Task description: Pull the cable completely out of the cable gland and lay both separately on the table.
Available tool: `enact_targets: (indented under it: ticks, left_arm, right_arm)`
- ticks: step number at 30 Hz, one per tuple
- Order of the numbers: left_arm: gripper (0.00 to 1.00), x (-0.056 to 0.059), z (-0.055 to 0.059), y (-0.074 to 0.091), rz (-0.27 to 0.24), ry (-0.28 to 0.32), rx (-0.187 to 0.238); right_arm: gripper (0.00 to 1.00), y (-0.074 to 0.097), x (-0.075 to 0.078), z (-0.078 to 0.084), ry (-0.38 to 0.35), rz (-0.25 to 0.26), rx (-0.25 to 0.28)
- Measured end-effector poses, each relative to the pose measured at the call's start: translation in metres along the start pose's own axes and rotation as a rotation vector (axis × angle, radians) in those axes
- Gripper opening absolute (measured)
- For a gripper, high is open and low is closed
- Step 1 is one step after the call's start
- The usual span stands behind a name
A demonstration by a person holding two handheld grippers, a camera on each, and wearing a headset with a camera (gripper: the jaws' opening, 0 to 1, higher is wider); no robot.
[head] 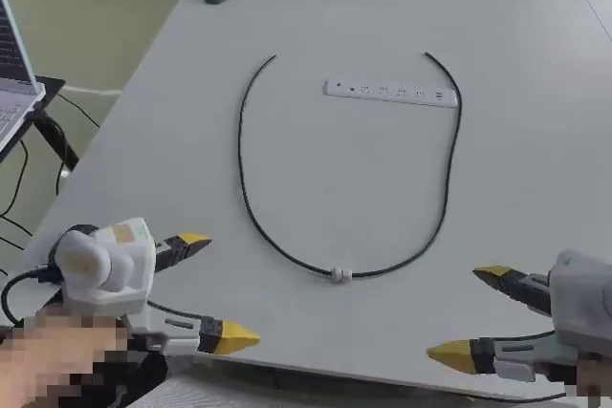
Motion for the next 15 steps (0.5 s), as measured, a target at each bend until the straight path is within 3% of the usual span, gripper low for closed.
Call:
enact_targets:
  ticks: [15]
  left_arm:
    - [0.96, -0.0015, 0.0001, 0.0008, -0.002, 0.002, 0.001]
  right_arm:
    - [0.95, 0.0005, -0.0016, 0.0049, -0.005, 0.003, -0.012]
Point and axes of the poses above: the centre of the closed fingertips' face, and the gripper's own axes: y roughly backward along the fingers, x roughly to its right, z roughly out of its underside, the point moved 9 cm from there along y, roughly backward along the fingers, and after that the axes turned 4 degrees about x, right-handed, at the moved point
